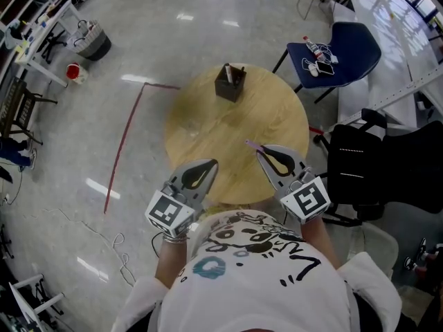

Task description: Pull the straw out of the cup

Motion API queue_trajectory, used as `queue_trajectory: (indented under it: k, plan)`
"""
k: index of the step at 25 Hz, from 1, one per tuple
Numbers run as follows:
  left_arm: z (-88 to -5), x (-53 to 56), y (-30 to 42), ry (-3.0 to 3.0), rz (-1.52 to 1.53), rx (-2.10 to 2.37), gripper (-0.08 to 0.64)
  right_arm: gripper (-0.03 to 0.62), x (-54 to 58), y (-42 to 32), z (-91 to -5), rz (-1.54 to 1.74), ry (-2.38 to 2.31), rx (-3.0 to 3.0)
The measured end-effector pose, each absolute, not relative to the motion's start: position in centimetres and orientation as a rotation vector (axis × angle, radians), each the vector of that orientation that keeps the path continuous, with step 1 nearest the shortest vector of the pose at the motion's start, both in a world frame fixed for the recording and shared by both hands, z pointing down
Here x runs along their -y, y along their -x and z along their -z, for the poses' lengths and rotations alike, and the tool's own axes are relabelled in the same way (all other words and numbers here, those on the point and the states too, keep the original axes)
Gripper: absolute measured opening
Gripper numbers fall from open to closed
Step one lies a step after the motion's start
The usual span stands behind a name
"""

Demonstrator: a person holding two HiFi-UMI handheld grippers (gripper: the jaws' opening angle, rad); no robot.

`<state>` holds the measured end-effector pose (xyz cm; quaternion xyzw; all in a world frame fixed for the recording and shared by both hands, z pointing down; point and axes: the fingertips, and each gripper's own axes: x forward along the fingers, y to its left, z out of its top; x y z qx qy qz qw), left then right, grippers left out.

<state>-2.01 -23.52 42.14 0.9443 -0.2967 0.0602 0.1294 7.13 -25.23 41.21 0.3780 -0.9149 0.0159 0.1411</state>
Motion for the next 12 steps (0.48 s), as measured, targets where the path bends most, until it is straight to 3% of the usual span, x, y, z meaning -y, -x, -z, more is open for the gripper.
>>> queue_trajectory:
  k: [12]
  plan:
    - [-41.72,22.86,2.27,-2.745,-0.168,0.857,0.015,0.044,24.64,-7.08,-40.77,-0.066,-1.091,2.641]
